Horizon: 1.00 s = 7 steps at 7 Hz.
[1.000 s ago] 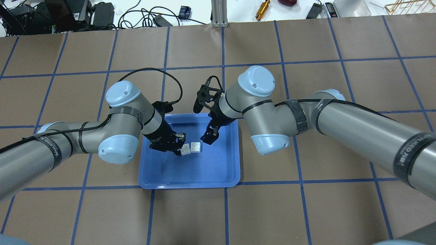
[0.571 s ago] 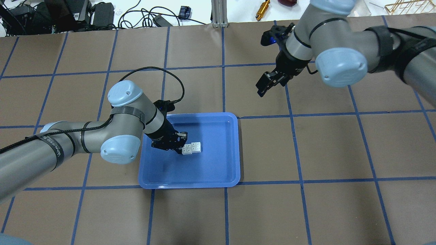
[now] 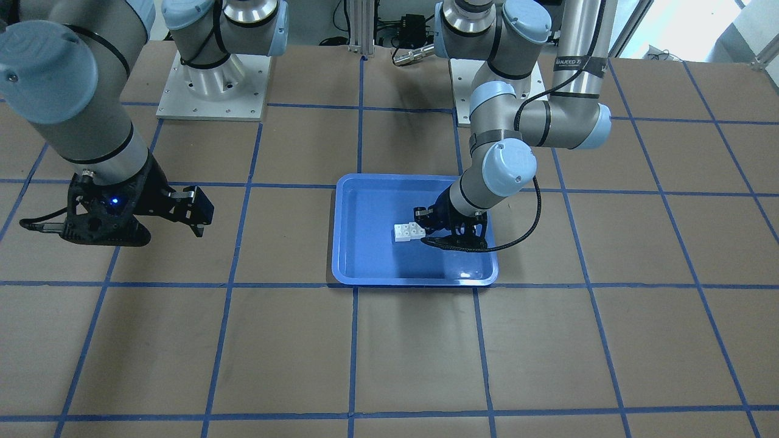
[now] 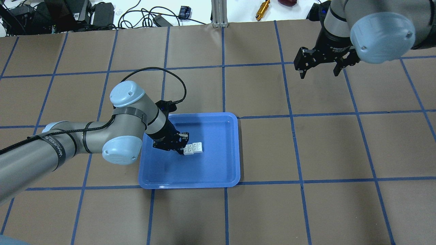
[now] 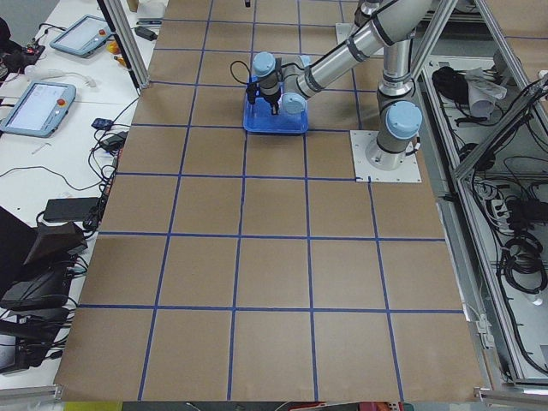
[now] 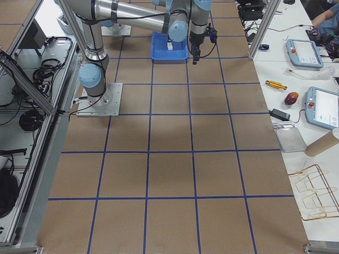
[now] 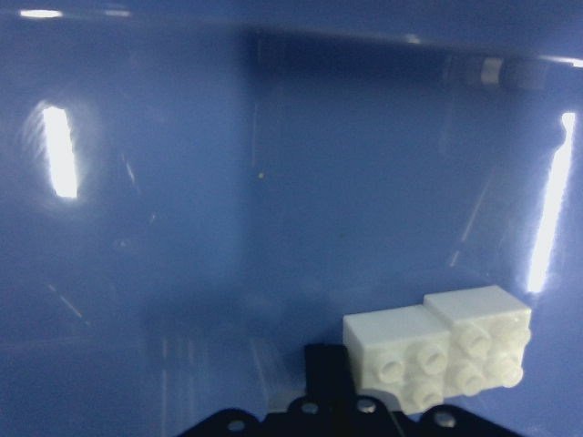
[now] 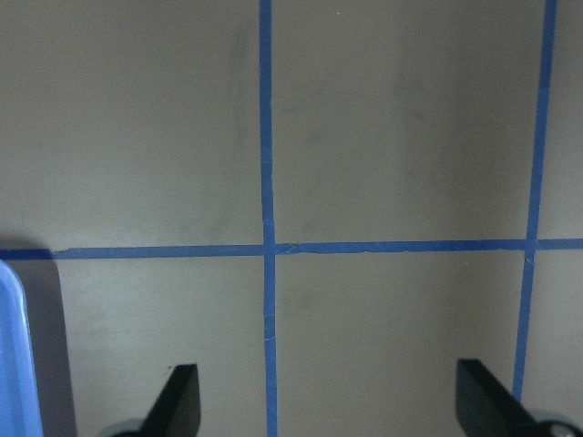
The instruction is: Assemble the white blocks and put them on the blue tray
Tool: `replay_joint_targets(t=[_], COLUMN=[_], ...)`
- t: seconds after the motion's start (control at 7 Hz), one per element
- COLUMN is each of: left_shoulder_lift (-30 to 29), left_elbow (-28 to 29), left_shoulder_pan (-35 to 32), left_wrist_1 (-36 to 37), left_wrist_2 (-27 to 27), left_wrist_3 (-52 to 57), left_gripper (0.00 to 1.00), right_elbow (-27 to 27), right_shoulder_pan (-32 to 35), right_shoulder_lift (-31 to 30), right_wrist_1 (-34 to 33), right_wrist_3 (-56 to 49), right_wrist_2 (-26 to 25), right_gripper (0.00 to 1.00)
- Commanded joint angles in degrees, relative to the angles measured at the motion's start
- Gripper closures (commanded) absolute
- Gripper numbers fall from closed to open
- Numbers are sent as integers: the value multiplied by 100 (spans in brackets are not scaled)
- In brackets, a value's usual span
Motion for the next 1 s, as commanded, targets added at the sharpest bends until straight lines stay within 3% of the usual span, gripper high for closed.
replay_joint_targets(t=[0.0,0.14,0.43,0.71,0.86], left_shoulder_lift=[-9,-18,-27,-18,78], left_elbow=[9,44,53,79,349], left_shoulder_pan=[-30,-91,-100,-92,-83], left_wrist_1=[0,0,-9,0,-69], left_wrist_2=[8,16,17,34,147], left_wrist_3=[-128,-390,-428,-463,-437], left_gripper=[87,87,87,87,86], right_elbow=[-14,21,-14,3,64], right_shoulder_pan=[9,18,88,88,88], right_shoulder_lift=[-122,-279,-490,-1165,-1125], right_wrist_1=[-4,57,443,1169,1226], right_wrist_3=[344,344,317,-59,-156], right_wrist_2=[-20,-11,557,517,499], right_gripper=[0,0,0,0,0])
